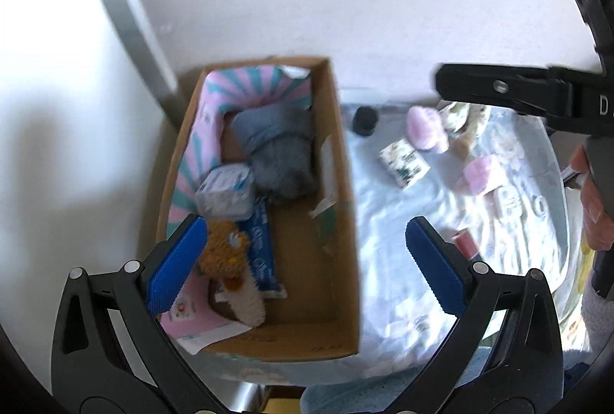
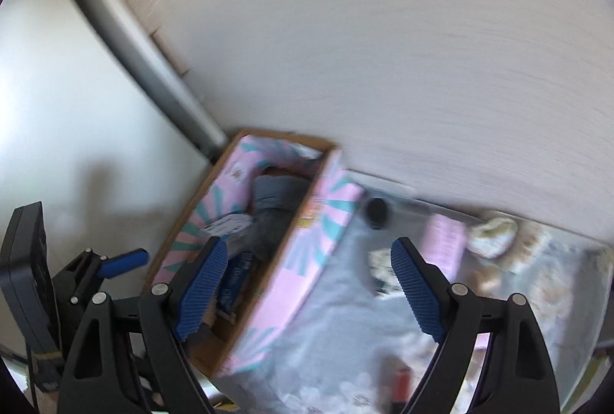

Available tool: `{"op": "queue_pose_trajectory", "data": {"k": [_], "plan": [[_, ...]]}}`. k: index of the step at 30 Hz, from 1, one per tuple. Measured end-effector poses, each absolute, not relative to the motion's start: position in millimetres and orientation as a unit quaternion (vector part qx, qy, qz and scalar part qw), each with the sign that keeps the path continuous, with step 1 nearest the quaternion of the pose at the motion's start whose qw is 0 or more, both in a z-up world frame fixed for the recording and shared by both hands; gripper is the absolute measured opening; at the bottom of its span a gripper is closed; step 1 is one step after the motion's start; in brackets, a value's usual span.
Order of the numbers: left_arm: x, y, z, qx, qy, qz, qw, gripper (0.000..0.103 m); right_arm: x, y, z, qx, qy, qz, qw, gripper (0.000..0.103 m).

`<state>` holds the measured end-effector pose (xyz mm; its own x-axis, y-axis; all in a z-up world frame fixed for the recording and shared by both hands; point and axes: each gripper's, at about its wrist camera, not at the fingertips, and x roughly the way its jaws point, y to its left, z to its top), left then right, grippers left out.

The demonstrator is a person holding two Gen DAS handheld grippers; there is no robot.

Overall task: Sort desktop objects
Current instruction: 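Move both tools back over the table toward the white tissue pack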

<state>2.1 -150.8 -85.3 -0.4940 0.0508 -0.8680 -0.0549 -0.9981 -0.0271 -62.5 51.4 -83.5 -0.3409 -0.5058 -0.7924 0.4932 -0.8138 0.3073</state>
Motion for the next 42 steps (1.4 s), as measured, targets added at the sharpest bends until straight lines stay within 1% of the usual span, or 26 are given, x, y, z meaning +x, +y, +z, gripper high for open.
{"op": "queue_pose_trajectory", "data": {"k": [4, 11, 16, 20, 28, 34, 37, 39, 40, 42], "plan": [[-1.1, -134.0, -73.7, -0.492, 0.006, 0.869, 0.049, 0.103, -59.7, 100.7, -71.8, 0.472, -0.018, -0.842, 0.260, 0.085], [-7.3, -92.0, -62.3, -0.482, 0.014, 0.872, 0.085, 0.103, -48.5, 185.1, -55.6, 0.450, -0.065, -0.869, 0.195, 0.085], [-9.0, -66.1, -60.5, -0.481, 0.022, 0.871, 0.102, 0.103, -35.2, 234.8, -54.5, 0.443, -0.088, -0.879, 0.151, 0.085], [-12.0, -50.2, -66.2, -0.486, 0.011, 0.868, 0.106, 0.103, -26.7, 265.1, -59.6, 0.442, -0.106, -0.882, 0.127, 0.085], [-19.6, -24.6, -95.5, -0.491, -0.002, 0.867, 0.082, 0.102, -27.1, 290.4, -89.6, 0.465, -0.128, -0.869, 0.116, 0.085], [-33.1, -19.8, -123.1, -0.520, -0.044, 0.851, 0.059, 0.102, -45.2, 291.8, -118.2, 0.489, -0.135, -0.852, 0.128, 0.085], [-44.2, -18.0, -139.2, -0.519, -0.051, 0.852, 0.029, 0.102, -59.0, 289.0, -134.8, 0.499, -0.131, -0.847, 0.132, 0.085], [-54.0, -18.0, -155.6, -0.523, -0.071, 0.849, 0.008, 0.102, -72.2, 284.6, -150.9, 0.504, -0.118, -0.847, 0.120, 0.085], [-59.0, -17.8, -164.5, -0.524, -0.082, 0.847, -0.002, 0.100, -76.3, 282.8, -156.2, 0.505, -0.113, -0.848, 0.115, 0.085], [-70.1, -14.6, -184.8, -0.528, -0.093, 0.844, -0.023, 0.095, -93.6, 275.0, -177.2, 0.512, -0.102, -0.845, 0.115, 0.085]]}}
